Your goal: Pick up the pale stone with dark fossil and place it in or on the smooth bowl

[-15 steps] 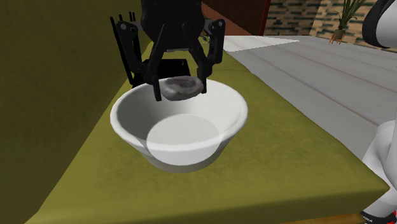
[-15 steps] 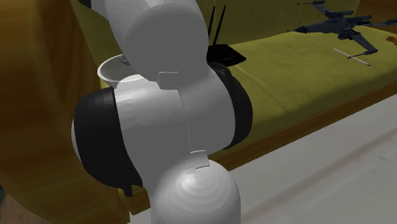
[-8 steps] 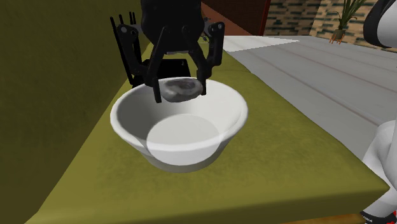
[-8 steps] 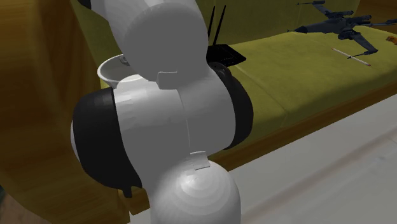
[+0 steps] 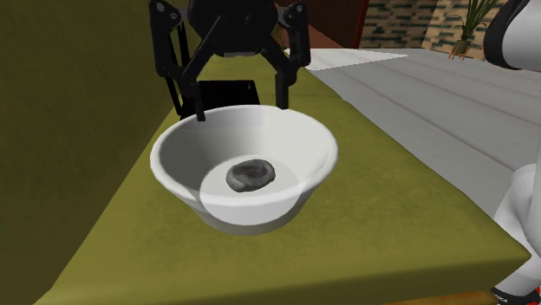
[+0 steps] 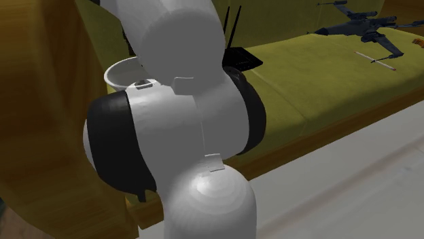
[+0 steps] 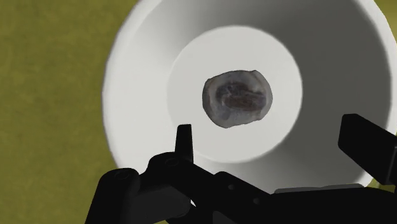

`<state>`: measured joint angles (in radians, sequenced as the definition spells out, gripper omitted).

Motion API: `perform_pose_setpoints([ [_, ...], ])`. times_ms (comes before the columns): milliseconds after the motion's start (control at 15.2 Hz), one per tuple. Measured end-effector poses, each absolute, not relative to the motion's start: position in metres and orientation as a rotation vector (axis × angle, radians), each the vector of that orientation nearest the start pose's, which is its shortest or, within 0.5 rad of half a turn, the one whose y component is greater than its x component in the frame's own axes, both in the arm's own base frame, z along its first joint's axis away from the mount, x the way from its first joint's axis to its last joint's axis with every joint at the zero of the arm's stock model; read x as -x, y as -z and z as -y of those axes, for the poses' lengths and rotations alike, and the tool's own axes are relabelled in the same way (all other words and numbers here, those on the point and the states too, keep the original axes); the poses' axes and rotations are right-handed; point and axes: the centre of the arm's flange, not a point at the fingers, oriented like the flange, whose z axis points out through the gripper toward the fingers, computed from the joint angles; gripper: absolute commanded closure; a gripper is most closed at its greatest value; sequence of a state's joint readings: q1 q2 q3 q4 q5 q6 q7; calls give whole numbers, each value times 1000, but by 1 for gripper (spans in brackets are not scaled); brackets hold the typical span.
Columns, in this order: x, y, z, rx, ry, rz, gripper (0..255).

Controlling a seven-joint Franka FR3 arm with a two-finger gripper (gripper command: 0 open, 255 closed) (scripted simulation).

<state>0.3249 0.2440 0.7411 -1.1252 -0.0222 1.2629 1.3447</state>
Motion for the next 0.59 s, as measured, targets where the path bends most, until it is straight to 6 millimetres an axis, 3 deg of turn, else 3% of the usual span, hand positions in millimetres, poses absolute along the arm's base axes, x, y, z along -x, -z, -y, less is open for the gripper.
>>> perform_pose_setpoints([
  [198,-342,-722,-463,3089,-233,-461,0],
  [594,-343,-726,-462,3090,-234,-465,0],
])
